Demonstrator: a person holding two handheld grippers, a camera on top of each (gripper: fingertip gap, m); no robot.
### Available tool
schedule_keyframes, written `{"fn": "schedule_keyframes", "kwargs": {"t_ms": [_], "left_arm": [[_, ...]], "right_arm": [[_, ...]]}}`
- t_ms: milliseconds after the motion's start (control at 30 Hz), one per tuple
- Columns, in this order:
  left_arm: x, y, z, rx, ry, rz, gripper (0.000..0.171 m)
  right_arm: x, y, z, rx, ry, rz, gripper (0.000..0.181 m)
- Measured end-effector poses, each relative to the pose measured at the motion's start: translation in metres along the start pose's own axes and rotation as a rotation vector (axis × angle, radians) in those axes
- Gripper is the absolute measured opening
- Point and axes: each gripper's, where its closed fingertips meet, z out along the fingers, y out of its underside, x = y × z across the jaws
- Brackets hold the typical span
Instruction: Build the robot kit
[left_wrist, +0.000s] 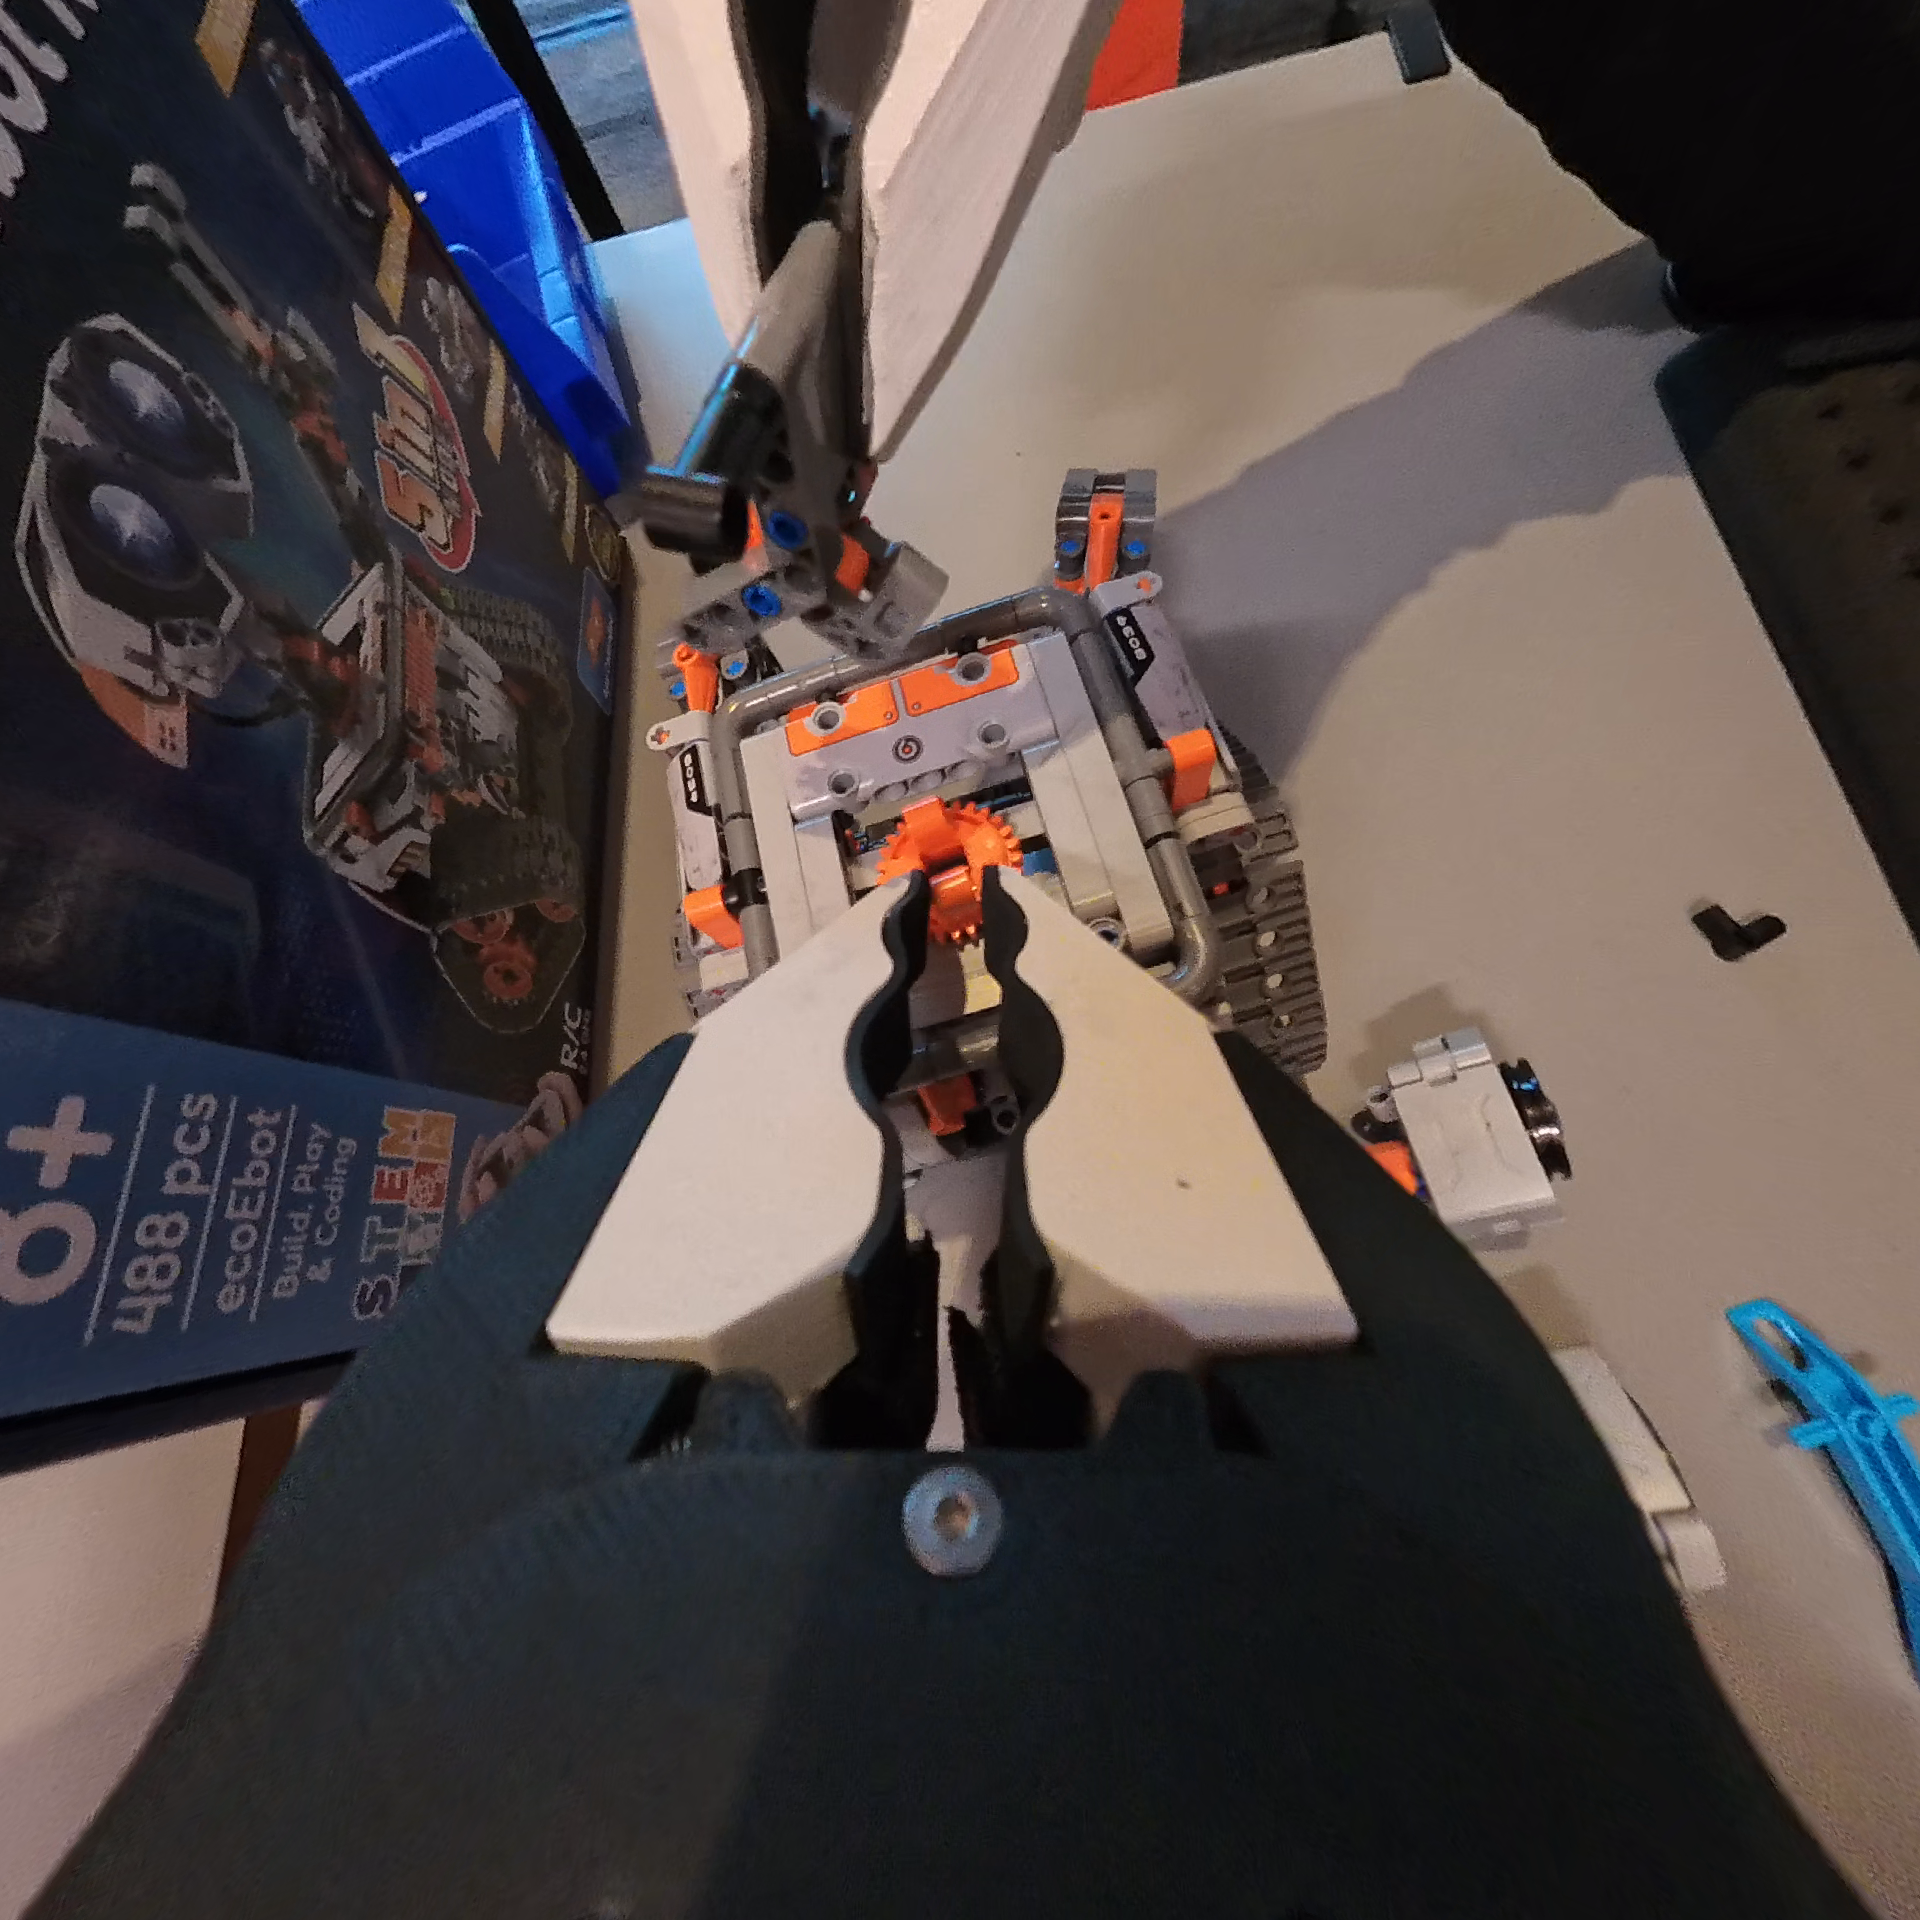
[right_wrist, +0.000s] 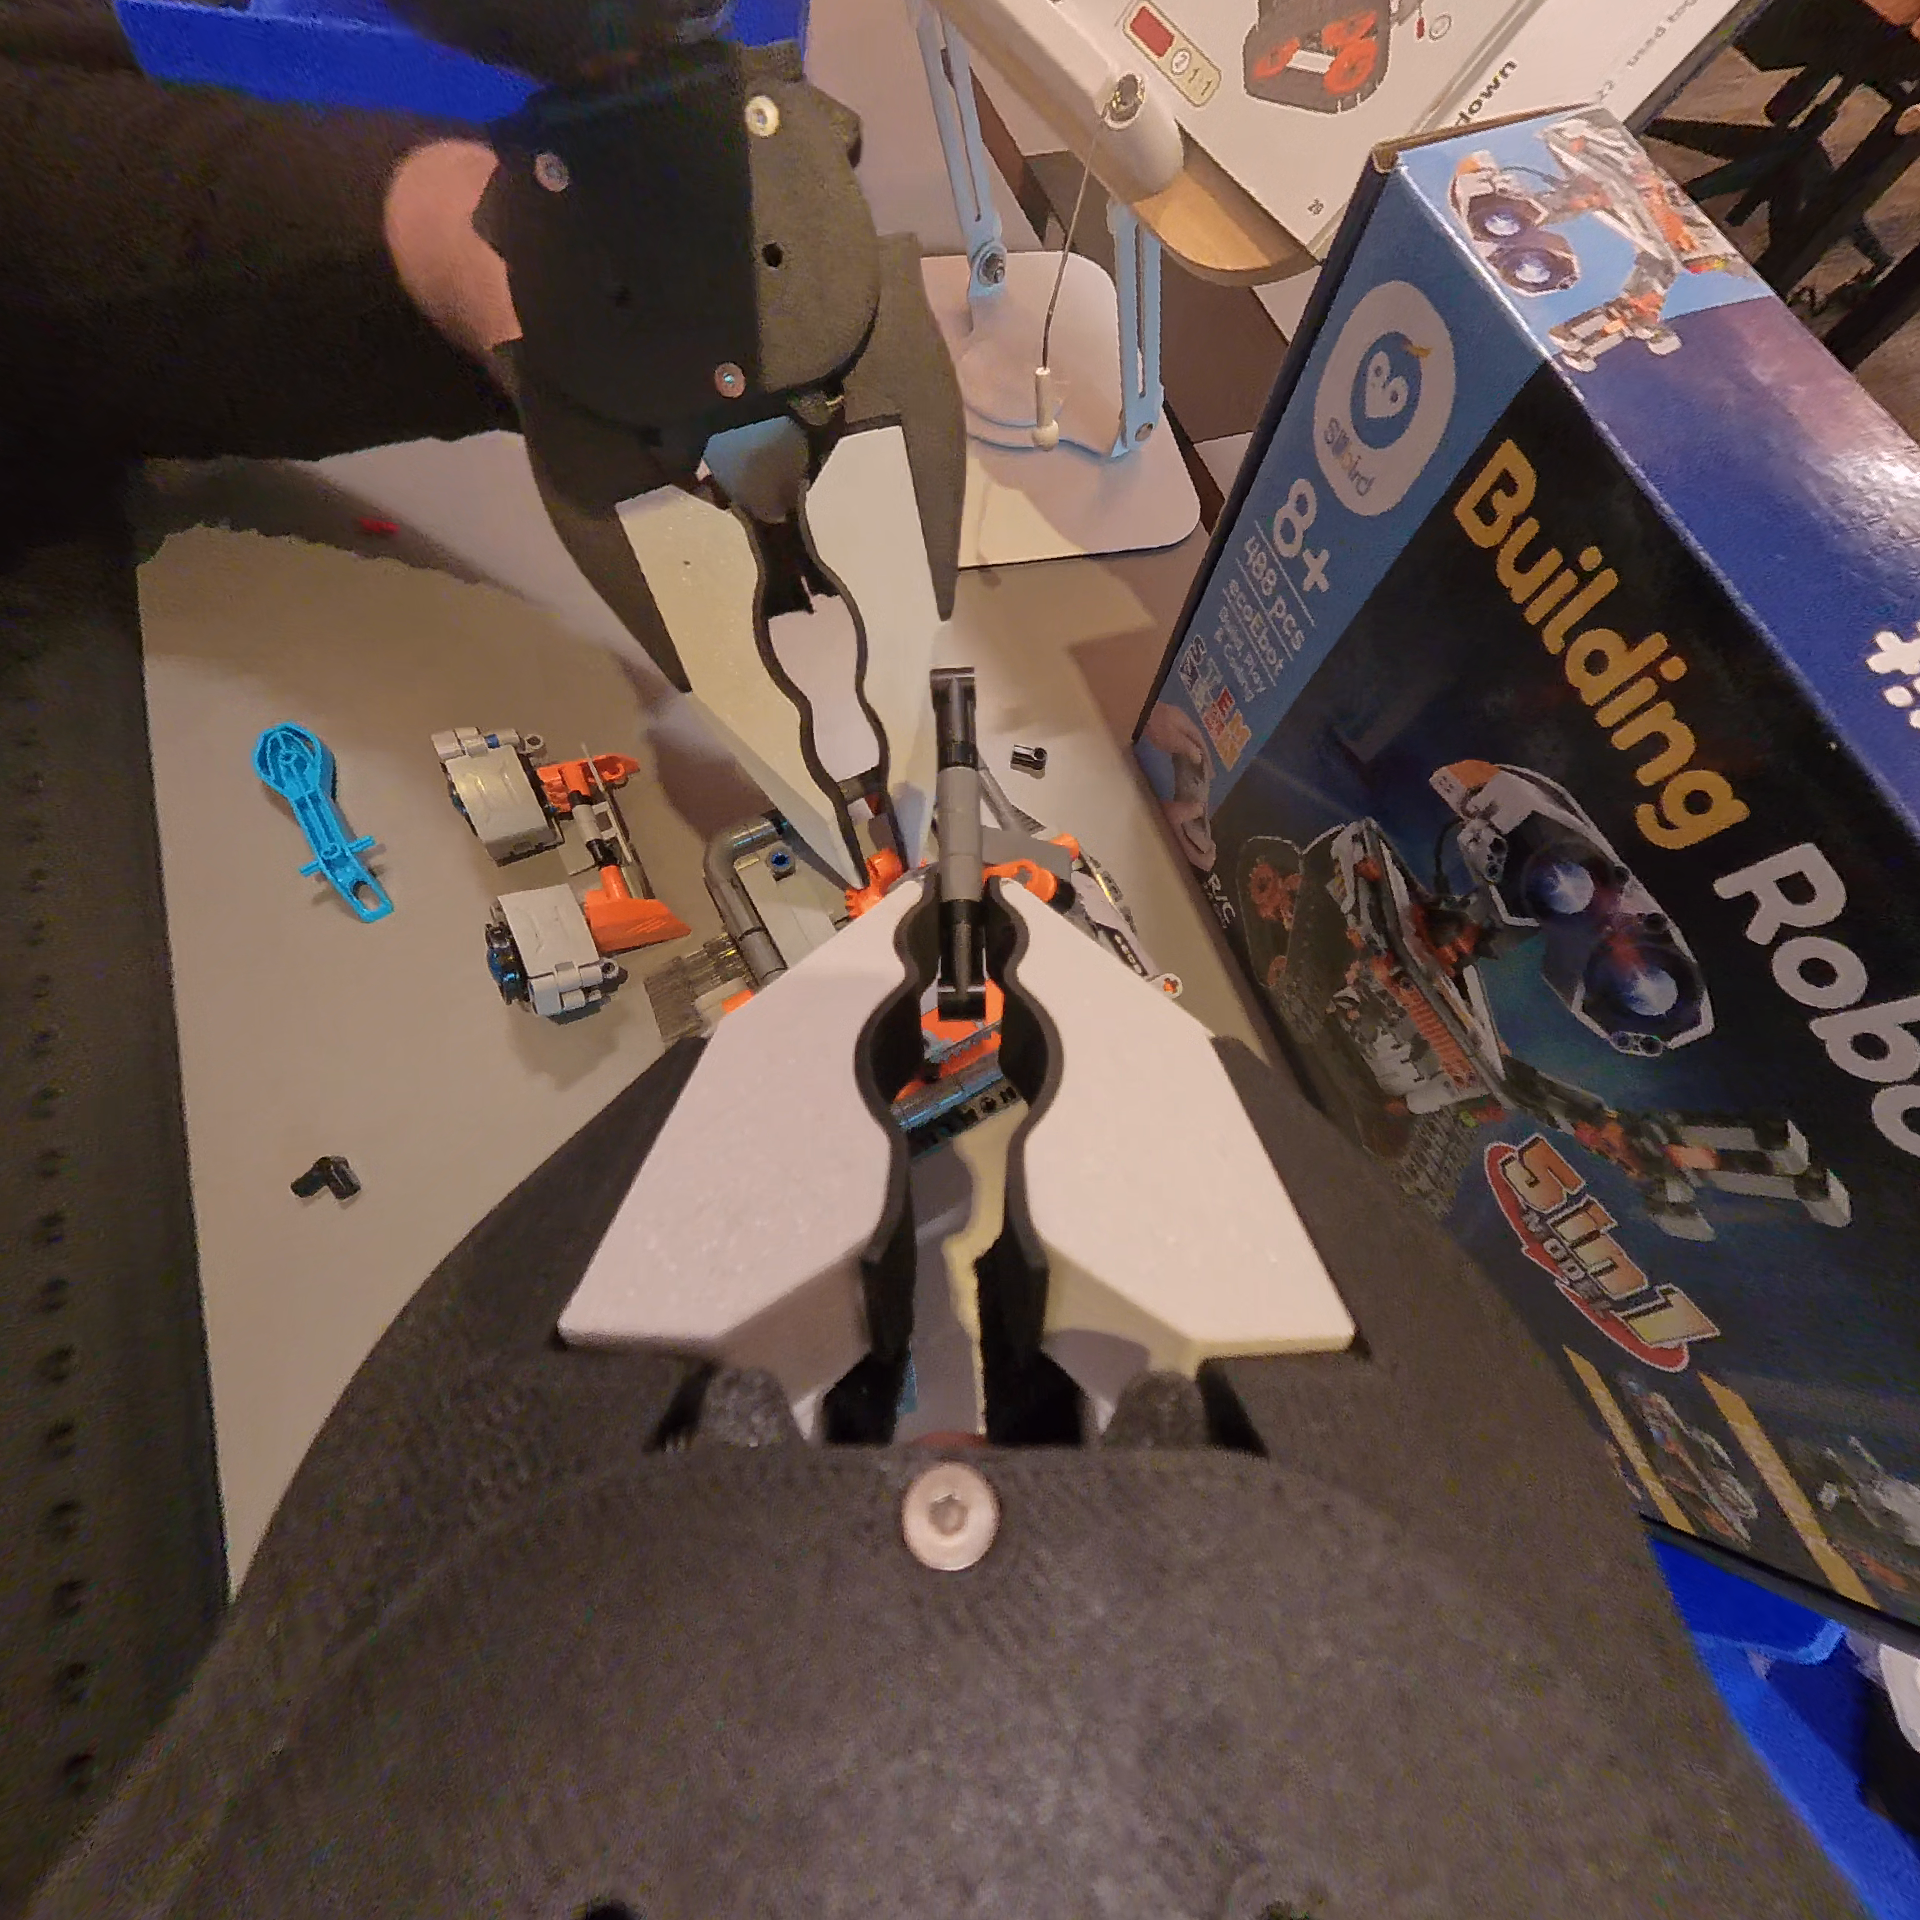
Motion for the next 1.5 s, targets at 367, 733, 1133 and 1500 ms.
{"fn": "schedule_keyframes", "kwargs": {"t_ms": [367,733,1133,1500], "left_arm": [[-0.003,-0.004,-0.014,0.036,-0.019,0.001,0.038],[0.006,-0.033,-0.032,0.113,-0.155,0.099,0.048],[0.029,-0.055,-0.041,0.232,0.115,0.088,0.045],[0.067,-0.067,-0.052,0.397,0.539,-0.039,0.035]], "right_arm": [[-0.004,-0.002,-0.001,0.014,-0.018,-0.027,0.006],[-0.019,-0.004,0.003,0.008,-0.060,-0.109,0.006],[-0.057,-0.013,-0.002,0.116,-0.236,-0.263,0.006],[-0.096,-0.020,-0.028,0.308,-0.511,-0.341,0.006]]}}
